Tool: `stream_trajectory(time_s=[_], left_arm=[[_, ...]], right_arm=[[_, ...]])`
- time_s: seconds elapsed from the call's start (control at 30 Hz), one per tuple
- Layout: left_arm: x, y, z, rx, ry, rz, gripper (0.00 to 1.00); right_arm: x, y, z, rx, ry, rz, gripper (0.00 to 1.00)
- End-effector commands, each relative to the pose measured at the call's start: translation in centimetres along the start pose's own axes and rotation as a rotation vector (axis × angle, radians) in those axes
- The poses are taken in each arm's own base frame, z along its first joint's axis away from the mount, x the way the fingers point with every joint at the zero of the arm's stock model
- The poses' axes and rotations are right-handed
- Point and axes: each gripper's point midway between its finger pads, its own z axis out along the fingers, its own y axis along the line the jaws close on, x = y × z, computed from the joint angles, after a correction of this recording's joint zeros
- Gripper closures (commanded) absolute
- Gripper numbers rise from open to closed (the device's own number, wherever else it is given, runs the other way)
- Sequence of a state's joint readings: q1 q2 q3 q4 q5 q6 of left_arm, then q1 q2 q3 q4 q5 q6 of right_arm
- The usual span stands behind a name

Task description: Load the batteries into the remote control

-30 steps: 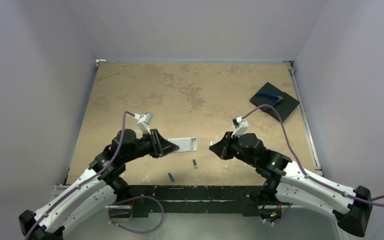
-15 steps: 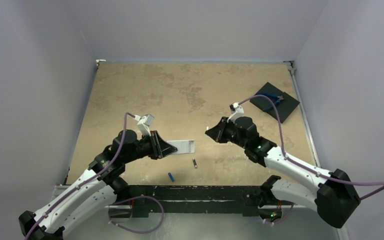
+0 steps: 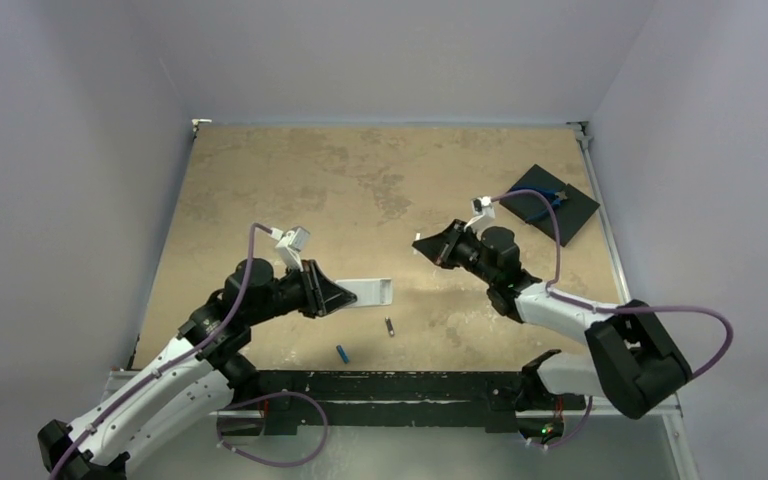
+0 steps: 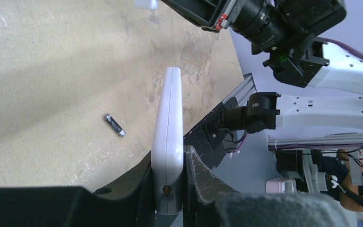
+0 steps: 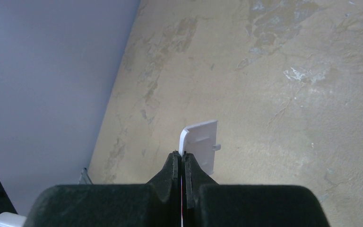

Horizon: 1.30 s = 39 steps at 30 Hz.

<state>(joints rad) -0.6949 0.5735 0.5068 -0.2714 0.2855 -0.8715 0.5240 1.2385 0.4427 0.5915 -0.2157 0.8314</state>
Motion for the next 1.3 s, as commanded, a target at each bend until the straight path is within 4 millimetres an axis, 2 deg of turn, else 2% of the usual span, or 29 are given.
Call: stream_trajectory(time_s=[0.0, 0.13, 0.27, 0.43, 0.77, 1.27], left_arm=[[-1.5, -2.1, 0.1, 0.086, -0.046, 0.038, 1.00], [-1.6, -2.3, 0.4, 0.099, -0.045, 0.036, 1.00], [-1.4, -2.1, 0.8, 0.101, -0.039, 0.031, 1.00], [-1.5, -2.0, 1.1, 0.099, -0.036, 0.031, 1.00], [-1.3, -1.8, 1.8, 0.101, -0.021, 0.027, 1.00], [-1.3, -1.9, 2.1, 0.108, -0.020, 0.023, 1.00]], right_arm=[[-2.1, 1.5, 0.7, -0.134, -0.085, 0.023, 1.00], [-2.1, 0.2, 1.6, -0.127, -0.091, 0.053, 1.00], [-1.3, -1.7, 2.6, -0.108, -0.074, 0.079, 1.00], [-0.6, -2.7, 3.6, -0.139, -0.067, 0.108, 1.00], [1.0, -5.7, 4.9, -0.088, -0.035, 0.133, 1.00], [2.3, -8.4, 5.1, -0.017, 0.002, 0.171, 0.99]])
